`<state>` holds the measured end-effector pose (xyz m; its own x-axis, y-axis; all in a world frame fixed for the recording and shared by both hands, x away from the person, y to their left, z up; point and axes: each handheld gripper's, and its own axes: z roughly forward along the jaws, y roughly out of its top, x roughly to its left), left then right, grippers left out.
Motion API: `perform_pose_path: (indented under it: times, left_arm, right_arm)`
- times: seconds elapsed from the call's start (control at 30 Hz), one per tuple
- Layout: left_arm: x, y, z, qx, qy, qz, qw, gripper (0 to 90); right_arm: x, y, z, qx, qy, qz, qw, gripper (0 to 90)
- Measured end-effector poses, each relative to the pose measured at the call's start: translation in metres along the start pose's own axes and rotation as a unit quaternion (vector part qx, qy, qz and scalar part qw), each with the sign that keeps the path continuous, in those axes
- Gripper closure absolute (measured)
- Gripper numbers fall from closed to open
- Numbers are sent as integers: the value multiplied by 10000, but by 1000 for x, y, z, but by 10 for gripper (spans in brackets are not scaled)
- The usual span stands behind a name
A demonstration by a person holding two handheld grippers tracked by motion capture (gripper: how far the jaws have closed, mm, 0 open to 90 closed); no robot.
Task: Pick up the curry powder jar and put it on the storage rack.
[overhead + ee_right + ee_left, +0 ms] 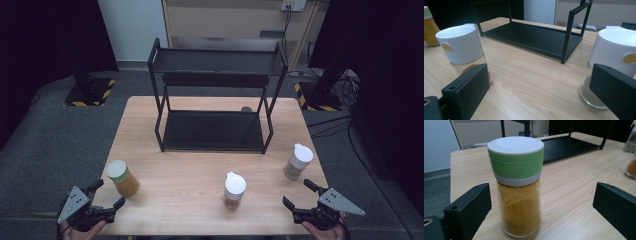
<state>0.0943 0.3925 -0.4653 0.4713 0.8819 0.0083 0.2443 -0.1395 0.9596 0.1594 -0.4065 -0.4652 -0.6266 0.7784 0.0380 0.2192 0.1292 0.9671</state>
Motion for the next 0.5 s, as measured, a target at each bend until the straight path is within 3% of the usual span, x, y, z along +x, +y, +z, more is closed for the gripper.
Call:
perform_pose_path:
  times: [0.1, 0.5]
  left_arm:
    - [0, 4, -2, 20, 42, 41, 10000, 10]
    - [15, 21, -3, -15, -125, -32, 9999, 9]
  right_arm:
    - [0, 0, 0, -18, 17, -37, 10000, 31]
    - [-2, 0, 0, 5, 89, 12, 10000, 36]
